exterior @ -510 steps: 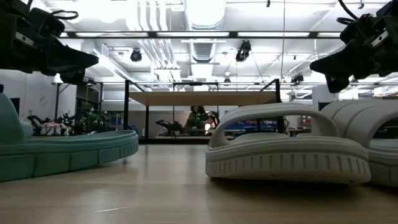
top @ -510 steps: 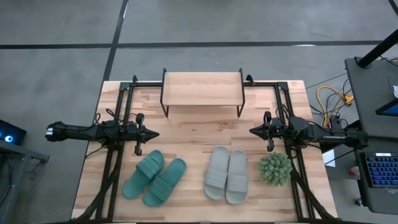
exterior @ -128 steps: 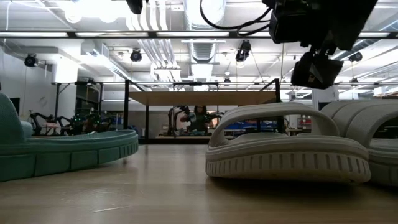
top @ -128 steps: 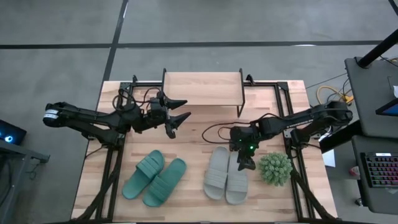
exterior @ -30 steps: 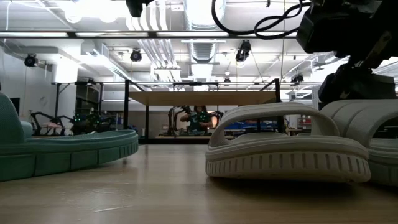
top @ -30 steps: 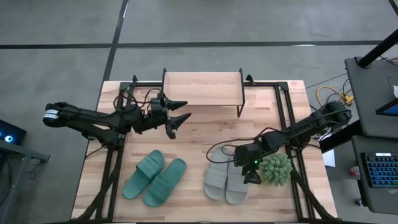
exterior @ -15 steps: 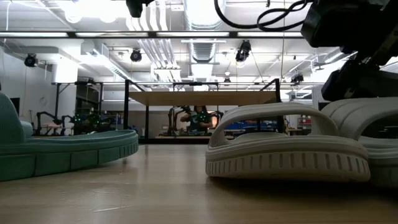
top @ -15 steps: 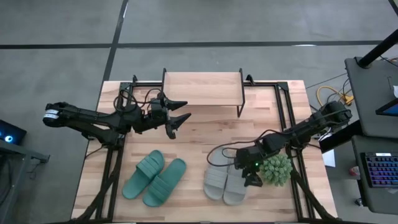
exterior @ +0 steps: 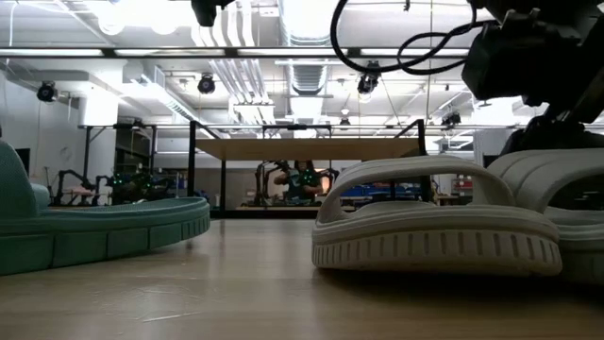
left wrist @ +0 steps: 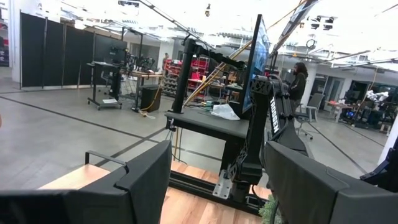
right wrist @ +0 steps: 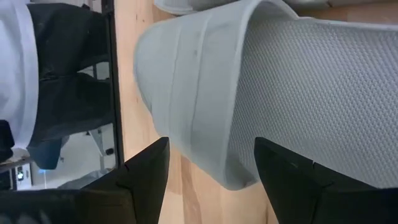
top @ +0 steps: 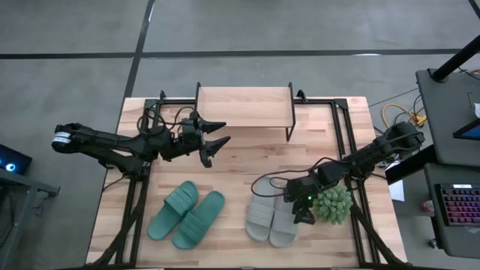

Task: Pick and place slides into the shelf
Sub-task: Put the right gray slide on the shelf

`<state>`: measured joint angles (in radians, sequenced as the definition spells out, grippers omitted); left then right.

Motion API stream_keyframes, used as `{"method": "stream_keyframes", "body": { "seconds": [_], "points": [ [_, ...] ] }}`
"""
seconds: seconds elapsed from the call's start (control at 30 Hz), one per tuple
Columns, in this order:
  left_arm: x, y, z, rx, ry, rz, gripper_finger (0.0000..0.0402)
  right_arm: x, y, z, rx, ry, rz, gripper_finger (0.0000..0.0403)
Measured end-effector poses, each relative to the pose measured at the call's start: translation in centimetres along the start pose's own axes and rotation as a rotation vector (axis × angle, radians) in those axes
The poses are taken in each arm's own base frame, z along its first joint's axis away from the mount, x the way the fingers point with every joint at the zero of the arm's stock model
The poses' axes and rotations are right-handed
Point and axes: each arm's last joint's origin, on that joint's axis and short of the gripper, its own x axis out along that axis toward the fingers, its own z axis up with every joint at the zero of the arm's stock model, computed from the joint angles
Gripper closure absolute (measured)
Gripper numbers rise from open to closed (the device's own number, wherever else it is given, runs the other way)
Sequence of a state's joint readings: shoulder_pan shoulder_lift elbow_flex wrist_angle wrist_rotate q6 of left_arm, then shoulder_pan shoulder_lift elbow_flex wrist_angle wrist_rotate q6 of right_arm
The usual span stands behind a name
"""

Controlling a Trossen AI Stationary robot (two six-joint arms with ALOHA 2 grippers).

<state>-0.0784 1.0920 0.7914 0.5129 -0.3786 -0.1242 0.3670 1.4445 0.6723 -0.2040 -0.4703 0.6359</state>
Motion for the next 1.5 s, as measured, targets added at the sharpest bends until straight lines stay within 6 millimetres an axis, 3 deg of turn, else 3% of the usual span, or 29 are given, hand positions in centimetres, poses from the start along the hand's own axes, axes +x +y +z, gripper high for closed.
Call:
{"method": "stream_keyframes", "body": {
  "seconds": [0.7,0.97,1.5],
  "points": [
    [0.0,0.0,0.0,0.001,0.0,0.005,0.0158,0.0,0.4,0.5,-0.043,-0.053,0.039,0.0177],
    [0.0,0.1,-0.1,0.004,0.005,0.022,0.0158,1.9,-0.1,0.6,-0.03,0.014,0.055,0.0177],
    [0.0,0.1,-0.1,0.005,0.007,0.022,0.0158,2.9,0.2,1.4,-0.031,-0.011,0.124,0.0177]
  ]
}}
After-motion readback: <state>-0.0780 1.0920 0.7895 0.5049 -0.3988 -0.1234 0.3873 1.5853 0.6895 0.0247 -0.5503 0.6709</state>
